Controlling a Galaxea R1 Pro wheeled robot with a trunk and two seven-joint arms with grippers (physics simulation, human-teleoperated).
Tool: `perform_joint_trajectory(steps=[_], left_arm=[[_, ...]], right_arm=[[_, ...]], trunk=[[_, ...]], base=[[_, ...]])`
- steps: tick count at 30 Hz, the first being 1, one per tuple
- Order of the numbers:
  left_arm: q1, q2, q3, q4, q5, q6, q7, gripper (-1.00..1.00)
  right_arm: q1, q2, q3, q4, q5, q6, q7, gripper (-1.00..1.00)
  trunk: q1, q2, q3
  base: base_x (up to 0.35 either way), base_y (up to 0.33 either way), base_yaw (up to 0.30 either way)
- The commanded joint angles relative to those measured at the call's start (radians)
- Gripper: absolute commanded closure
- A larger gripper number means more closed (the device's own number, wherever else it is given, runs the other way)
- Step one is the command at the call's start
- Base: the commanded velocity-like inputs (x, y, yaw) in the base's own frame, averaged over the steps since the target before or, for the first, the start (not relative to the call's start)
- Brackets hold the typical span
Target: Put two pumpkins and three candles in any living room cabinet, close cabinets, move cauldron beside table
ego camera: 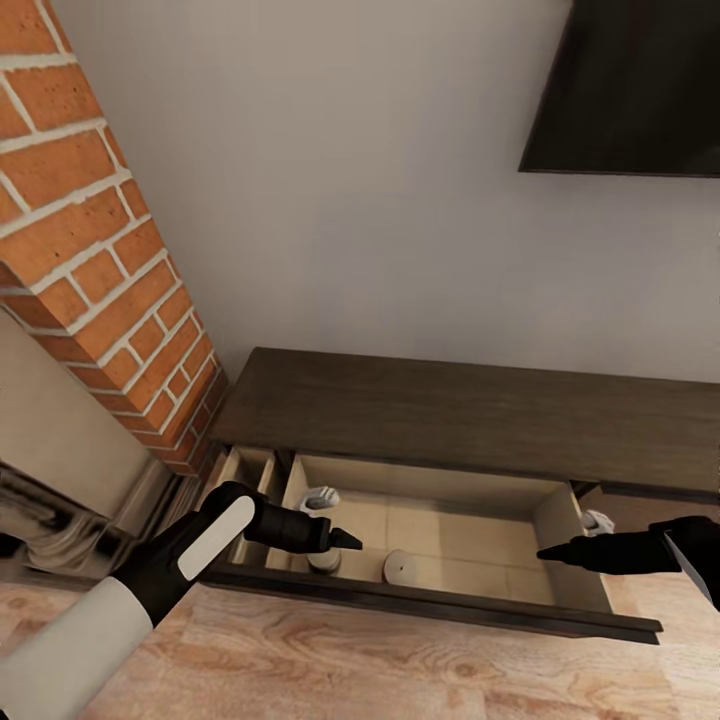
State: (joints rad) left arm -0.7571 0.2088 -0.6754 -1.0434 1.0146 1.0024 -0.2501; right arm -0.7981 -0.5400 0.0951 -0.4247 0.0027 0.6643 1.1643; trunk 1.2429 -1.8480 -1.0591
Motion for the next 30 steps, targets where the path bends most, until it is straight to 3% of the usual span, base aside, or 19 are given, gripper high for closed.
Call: perform_joint_trajectory(steps=[1,19,30], left_arm=[[0.000,-0.001,0.000,-0.002,0.000,-0.001,0.000,-1.00],[0.004,-0.006,0.003,0.005,0.008,-0.011,-0.003,-1.00],[0.004,-0.006,0.003,0.006,0.006,-0.013,0.001,-1.00]], right_arm=[[0.000,0.000,0.000,0.000,0.000,0.000,0.000,-1.00],[0.000,0.000,-0.001,0.023,-0.005,0.000,-0.006,-1.00],[-0.001,0.000,-0.002,0.026,-0.006,0.000,-0.006,-1.00]], trunk=[[-0.004,0.007,0.003],[-0.012,0.021,0.010],[-0.012,0.021,0.018]], base=[[0.000,0.000,0.000],[0.000,0.000,0.055],[0.000,0.000,-0.218]])
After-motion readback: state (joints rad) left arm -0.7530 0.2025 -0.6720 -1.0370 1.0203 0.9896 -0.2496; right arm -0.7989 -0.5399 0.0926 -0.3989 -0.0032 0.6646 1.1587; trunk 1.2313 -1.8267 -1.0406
